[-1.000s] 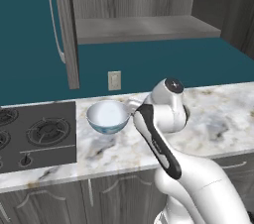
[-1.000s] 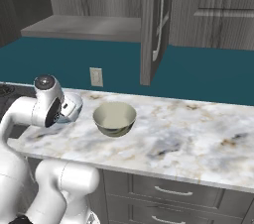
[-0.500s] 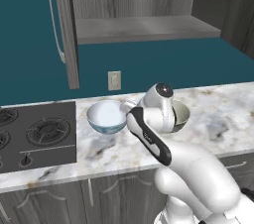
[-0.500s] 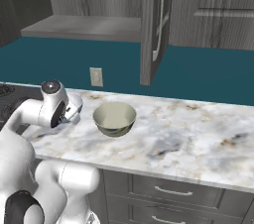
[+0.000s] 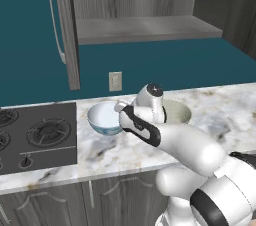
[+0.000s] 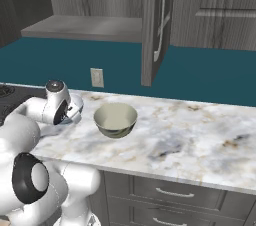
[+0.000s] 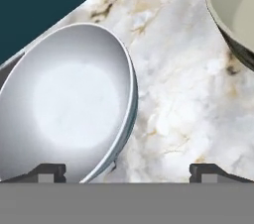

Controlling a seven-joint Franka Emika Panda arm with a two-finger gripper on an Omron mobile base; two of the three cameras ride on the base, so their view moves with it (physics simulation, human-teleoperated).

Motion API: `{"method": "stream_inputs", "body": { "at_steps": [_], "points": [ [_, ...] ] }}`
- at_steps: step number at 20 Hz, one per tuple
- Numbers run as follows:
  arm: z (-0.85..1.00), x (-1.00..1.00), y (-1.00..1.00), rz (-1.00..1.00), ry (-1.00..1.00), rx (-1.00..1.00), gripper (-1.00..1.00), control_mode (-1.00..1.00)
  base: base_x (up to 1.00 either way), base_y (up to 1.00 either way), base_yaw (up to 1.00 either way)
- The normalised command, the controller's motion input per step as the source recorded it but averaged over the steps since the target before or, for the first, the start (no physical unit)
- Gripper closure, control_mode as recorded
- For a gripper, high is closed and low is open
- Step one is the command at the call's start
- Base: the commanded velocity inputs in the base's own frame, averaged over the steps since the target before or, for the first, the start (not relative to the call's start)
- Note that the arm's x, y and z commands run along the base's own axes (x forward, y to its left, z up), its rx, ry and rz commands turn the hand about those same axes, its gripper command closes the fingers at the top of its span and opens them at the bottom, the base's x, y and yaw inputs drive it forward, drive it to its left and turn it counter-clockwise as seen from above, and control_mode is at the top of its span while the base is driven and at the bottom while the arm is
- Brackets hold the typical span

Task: Open the cabinet. Pick the bowls from the counter and place them in the cabinet. Then close the cabinet.

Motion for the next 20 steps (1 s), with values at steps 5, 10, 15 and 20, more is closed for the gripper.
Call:
{"method": "stream_inputs", "body": {
  "at_steps": [5,10,15,20],
  "points": [
    [-0.48,0.26,0.05,0.0,0.07,0.05,-1.0,-1.0,0.0,0.0,0.0],
    [-0.54,0.33,0.0,0.0,0.02,0.02,-1.0,-1.0,0.0,0.0,0.0],
    [-0.56,0.47,0.05,0.0,0.0,0.0,-1.0,-1.0,0.0,0.0,0.0],
    [-0.57,0.52,0.09,0.0,0.02,0.0,-1.0,-1.0,0.0,0.0,0.0]
  ]
}}
